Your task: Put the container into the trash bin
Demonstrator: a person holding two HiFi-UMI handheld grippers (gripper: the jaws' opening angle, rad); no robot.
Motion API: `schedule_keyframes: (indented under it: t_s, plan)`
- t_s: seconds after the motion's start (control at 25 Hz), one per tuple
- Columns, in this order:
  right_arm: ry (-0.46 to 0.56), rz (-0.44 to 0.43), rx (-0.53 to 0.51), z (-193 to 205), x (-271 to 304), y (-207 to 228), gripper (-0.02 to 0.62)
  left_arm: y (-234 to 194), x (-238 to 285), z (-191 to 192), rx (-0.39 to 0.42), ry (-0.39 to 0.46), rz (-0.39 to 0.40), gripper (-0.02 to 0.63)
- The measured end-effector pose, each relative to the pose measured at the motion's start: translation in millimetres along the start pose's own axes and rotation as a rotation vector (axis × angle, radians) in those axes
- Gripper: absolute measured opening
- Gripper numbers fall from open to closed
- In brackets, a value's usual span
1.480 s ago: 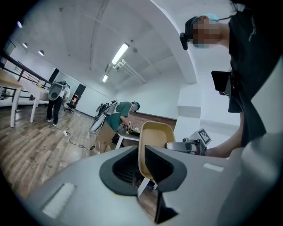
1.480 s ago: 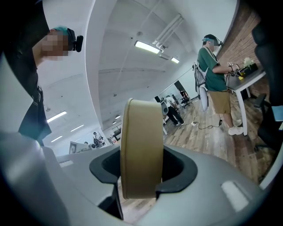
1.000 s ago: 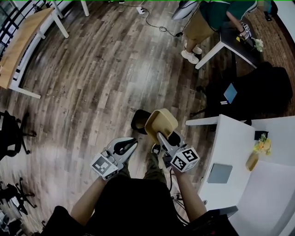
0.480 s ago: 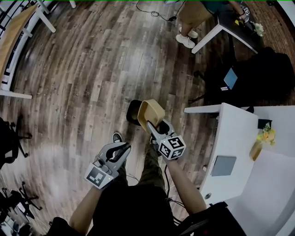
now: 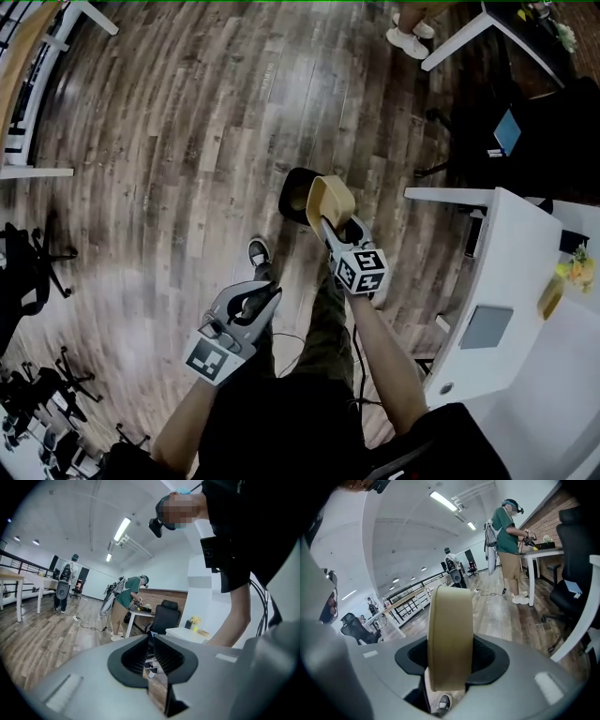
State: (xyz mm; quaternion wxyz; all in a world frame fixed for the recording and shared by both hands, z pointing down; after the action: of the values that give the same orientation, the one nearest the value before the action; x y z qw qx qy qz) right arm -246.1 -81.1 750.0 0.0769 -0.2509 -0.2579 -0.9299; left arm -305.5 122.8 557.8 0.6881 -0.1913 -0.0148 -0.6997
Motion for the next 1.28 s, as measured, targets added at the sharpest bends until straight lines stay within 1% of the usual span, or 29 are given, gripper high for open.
schedule_keyframes:
  t_s: [0.24, 0.48, 0.6, 0.8, 1.04, 1.28]
  plan:
    - [-0.067, 0.036, 0.023, 54.1, 33.4, 24.0, 0.221, -8.8, 7.8, 27.2, 0.008, 0.004, -0.001, 0.035]
    - [-0.133, 0.054, 0.052, 105.4, 58.2, 38.2, 0.221, -13.4, 15.3, 63.8, -0.069, -0.004, -0.034, 0.037]
    - [-0.145, 0.062, 0.068, 123.9, 67.7, 43.1, 0.221, -13.3, 23.2, 81.1, -0.065, -0.022, -0.019, 0.035]
    - [-0.154, 0.069, 0.075, 145.4, 79.3, 51.4, 0.221, -22.4, 39.1, 95.7, -0.079, -0.006, -0.015, 0.037]
    - [-0.17, 0.077, 0.07, 162.5, 98.5, 66.7, 0.221, -29.5, 39.8, 118.6, -0.157, -0.007, -0.061, 0.037]
    - [-0.183, 0.073, 0.046, 170.8, 120.8, 78.4, 0.222, -25.6, 37.9, 149.0, -0.194, -0.047, -0.053, 0.037]
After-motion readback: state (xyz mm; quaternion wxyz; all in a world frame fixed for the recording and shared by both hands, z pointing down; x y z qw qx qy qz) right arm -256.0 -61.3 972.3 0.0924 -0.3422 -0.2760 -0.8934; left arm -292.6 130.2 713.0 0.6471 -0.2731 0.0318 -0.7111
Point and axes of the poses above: the fingertips, and each gripper's own axes: x forward along the fingers, y to its right, z out of its underside, the point moved 5 cm from there along -x, backward along the fingers, and after that the axes turned 7 degrees about -z, right-handed, at the moved point
